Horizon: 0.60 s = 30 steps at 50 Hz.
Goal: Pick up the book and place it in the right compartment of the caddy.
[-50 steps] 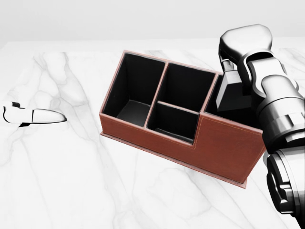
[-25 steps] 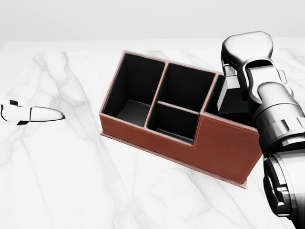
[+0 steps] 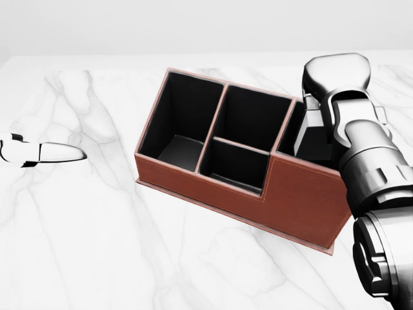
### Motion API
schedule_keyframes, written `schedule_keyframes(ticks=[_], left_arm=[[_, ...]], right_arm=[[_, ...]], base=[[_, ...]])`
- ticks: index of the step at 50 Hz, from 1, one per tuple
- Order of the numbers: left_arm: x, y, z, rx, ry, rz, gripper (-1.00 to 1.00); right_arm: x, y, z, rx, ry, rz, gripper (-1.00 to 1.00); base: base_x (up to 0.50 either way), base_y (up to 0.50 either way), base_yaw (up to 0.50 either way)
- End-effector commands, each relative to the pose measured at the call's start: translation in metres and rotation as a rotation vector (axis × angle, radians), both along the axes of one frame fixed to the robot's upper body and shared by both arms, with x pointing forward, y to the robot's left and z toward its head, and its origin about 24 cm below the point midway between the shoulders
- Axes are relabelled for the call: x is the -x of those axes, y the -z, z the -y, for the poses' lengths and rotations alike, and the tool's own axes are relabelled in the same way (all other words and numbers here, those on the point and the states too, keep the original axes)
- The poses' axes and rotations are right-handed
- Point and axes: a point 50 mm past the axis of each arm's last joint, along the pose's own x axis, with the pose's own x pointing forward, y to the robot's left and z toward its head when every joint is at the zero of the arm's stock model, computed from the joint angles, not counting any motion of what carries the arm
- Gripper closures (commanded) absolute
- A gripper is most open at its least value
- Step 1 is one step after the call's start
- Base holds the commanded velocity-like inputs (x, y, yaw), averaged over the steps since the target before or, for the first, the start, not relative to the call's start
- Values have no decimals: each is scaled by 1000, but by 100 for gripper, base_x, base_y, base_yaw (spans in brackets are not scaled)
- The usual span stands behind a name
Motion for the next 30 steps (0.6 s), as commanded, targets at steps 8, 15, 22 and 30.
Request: schedule_keyframes(ticks=[8,15,22,30], left_arm=[[-1,1,-1,4,-9,-5,-100],[-2,1,-2,8,-11,-8,-100],[-2,1,-2,11,-15,-9,-100],[-3,2,-3,14,-18,-11,-100]], right_arm=[[1,-3,3,37,22,33,100],[0,-1,0,37,14,36,100],[0,0,-4,32,4,42,100],[0,3,-7,32,-6,38,100]], base=[[0,0,0],[0,0,0],[0,0,0],[0,0,0]])
